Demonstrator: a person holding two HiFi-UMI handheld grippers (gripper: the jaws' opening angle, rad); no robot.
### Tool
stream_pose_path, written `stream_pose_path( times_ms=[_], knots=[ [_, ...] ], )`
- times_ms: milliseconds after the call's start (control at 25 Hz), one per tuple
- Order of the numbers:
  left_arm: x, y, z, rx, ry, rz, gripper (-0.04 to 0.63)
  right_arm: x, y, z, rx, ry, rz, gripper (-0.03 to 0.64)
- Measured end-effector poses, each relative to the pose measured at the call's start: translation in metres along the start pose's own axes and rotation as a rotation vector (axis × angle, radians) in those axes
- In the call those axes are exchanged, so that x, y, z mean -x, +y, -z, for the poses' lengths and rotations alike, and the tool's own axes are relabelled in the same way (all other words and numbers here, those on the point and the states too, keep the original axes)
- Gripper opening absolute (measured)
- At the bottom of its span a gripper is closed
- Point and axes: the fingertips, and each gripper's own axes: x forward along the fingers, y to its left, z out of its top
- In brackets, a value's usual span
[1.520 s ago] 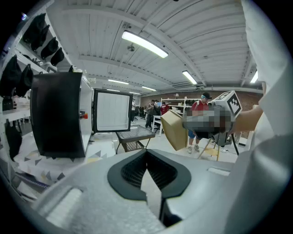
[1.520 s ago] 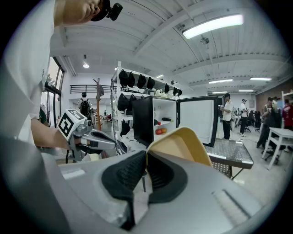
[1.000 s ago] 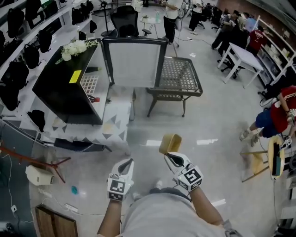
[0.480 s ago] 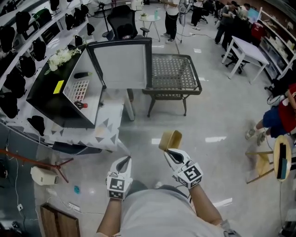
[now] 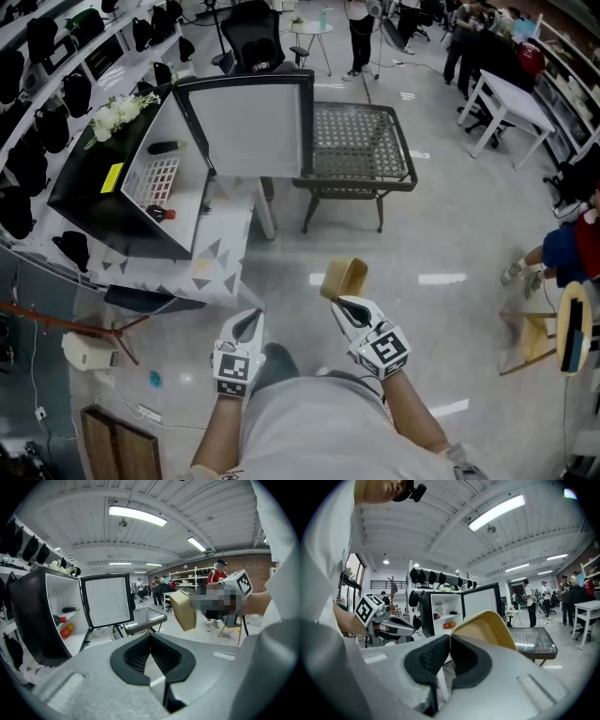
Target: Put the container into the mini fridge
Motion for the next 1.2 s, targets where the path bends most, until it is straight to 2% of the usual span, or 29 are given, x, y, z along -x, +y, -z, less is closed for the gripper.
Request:
stream_pose_path(
  times_ms=[400, 840, 1000, 1200],
  knots=[
    [-0.036, 0.089, 0.001, 0.046, 0.005, 0.023, 0.009, -0.104, -0.012, -0.023, 0.031, 0.048, -0.026, 0.014],
    [-0.069, 0.193, 0.009, 0.043, 0.016, 0.119, 0.009, -0.233, -0.008, -0.042, 0.039, 0.075, -0.011, 0.014],
    [-0.07, 0.219, 0.017, 0.036, 0.021, 0.148, 0.009, -0.268, 0.0, -0.045, 0.044, 0.082, -0.011, 0.015],
    [-0.067, 0.242, 0.028, 0.051, 0.033, 0.14, 0.009, -0.304, 0.008, -0.045, 0.076, 0.098, -0.05, 0.015]
  ],
)
